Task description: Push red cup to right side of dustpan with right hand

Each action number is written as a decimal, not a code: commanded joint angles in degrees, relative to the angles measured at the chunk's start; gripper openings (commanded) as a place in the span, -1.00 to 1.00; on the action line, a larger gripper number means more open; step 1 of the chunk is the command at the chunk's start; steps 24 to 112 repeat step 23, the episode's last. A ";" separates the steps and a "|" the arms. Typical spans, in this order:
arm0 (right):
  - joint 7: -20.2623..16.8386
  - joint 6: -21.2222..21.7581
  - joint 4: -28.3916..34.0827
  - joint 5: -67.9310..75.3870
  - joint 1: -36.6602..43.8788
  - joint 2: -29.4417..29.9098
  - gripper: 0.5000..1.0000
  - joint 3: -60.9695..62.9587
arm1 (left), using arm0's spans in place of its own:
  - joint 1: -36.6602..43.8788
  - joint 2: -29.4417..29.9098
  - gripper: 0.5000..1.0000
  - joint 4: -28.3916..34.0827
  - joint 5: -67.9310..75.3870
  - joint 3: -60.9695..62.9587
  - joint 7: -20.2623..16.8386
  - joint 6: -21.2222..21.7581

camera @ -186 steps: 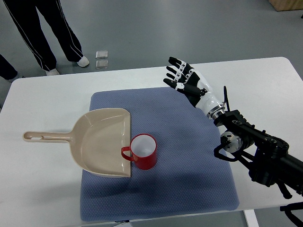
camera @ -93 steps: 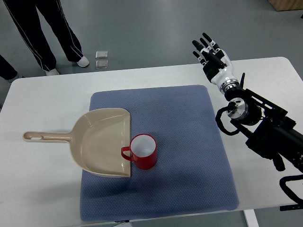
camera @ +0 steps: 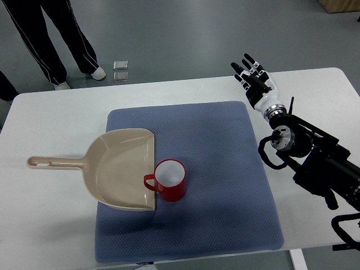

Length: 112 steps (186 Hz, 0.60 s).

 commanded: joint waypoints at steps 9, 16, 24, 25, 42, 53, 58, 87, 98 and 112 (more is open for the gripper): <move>0.01 0.04 0.50 -0.30 -0.01 0.11 0.71 0.08 | 0.00 0.00 1.00 0.00 -0.06 0.00 0.01 0.00; 0.01 0.04 0.50 -0.30 -0.01 0.11 0.71 0.08 | 0.00 0.00 1.00 0.00 0.03 0.00 0.01 0.00; 0.01 0.04 0.50 -0.30 -0.01 0.11 0.71 0.08 | 0.00 0.00 1.00 0.00 -0.06 0.00 0.01 0.00; 0.01 0.04 0.50 -0.30 -0.01 0.11 0.71 0.08 | 0.00 0.00 1.00 0.00 -0.06 0.00 0.01 0.00; 0.01 0.04 0.50 -0.30 -0.01 0.11 0.71 0.08 | 0.00 0.00 1.00 0.00 -0.06 0.00 0.01 0.00; 0.01 0.04 0.50 -0.30 -0.01 0.11 0.71 0.08 | 0.00 0.00 1.00 0.00 -0.06 0.00 0.01 0.00; 0.01 0.04 0.50 -0.30 -0.01 0.11 0.71 0.08 | 0.00 0.00 1.00 0.00 -0.06 0.00 0.01 0.00; 0.01 0.04 0.50 -0.30 -0.01 0.11 0.71 0.08 | 0.00 0.00 1.00 0.00 -0.06 0.00 0.01 0.00; 0.01 0.04 0.50 -0.30 -0.01 0.11 0.71 0.08 | 0.00 0.00 1.00 0.00 -0.06 0.00 0.01 0.00; 0.01 0.04 0.50 -0.30 -0.01 0.11 0.71 0.08 | 0.00 0.00 1.00 0.00 -0.06 0.00 0.01 0.00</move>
